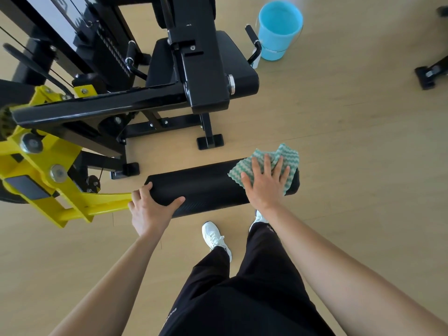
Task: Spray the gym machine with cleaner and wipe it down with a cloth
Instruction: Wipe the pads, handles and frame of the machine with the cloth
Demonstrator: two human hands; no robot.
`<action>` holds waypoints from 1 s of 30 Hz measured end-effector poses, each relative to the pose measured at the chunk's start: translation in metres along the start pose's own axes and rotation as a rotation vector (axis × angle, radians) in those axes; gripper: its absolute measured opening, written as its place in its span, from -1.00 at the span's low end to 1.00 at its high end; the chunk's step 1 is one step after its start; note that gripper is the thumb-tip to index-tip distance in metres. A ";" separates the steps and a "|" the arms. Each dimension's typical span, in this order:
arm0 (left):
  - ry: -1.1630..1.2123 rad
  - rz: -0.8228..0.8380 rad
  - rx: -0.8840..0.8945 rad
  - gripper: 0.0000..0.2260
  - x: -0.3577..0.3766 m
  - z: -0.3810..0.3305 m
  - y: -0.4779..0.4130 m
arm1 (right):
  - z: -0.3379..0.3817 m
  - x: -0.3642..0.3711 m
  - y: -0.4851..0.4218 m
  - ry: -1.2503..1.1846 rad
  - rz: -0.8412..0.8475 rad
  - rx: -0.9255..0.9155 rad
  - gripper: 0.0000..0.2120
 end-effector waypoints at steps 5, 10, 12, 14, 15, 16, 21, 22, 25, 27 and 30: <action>0.078 0.019 0.041 -0.16 -0.002 0.008 -0.002 | 0.083 0.013 0.012 0.022 0.067 -0.272 -0.39; 0.205 0.031 0.080 -0.27 0.001 0.022 -0.006 | 0.181 0.038 0.040 0.086 0.215 -0.598 -0.37; 0.277 0.054 0.104 -0.31 0.003 0.029 -0.008 | 0.195 0.041 0.045 0.065 0.247 -0.672 -0.32; 0.312 0.062 0.102 -0.36 0.003 0.032 -0.006 | 0.192 0.033 0.047 -0.034 0.249 -0.739 -0.25; 0.290 0.035 0.094 -0.38 0.001 0.030 -0.003 | 0.186 0.025 0.048 -0.116 0.225 -0.764 -0.23; 0.245 -0.018 0.103 -0.40 -0.002 0.027 0.002 | 0.176 0.016 0.048 -0.198 0.177 -0.768 -0.24; -0.009 -0.157 0.548 -0.45 0.014 -0.038 0.033 | 0.094 -0.015 0.025 -0.321 -0.163 -0.455 -0.54; -0.071 -0.096 0.624 -0.45 0.027 -0.054 0.036 | 0.081 -0.019 0.017 -0.284 -0.203 -0.397 -0.59; -0.278 0.089 0.759 -0.42 0.066 -0.089 0.036 | 0.052 -0.025 -0.012 -0.134 -0.162 -0.271 -0.60; -0.372 0.152 0.769 -0.43 0.081 -0.095 0.028 | 0.036 -0.020 -0.031 -0.016 -0.055 -0.199 -0.53; -0.444 0.147 0.692 -0.44 0.076 -0.080 0.011 | 0.017 -0.007 -0.043 0.098 0.064 -0.105 -0.39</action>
Point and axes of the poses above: each hand's wrist, its own y-axis away from the middle knuckle, its own x-axis out of the palm, z = x × y, the point moved 8 cm from there along -y, towards the middle knuckle, and after that the axes turned 1 degree about -x, right-handed, at the moved point
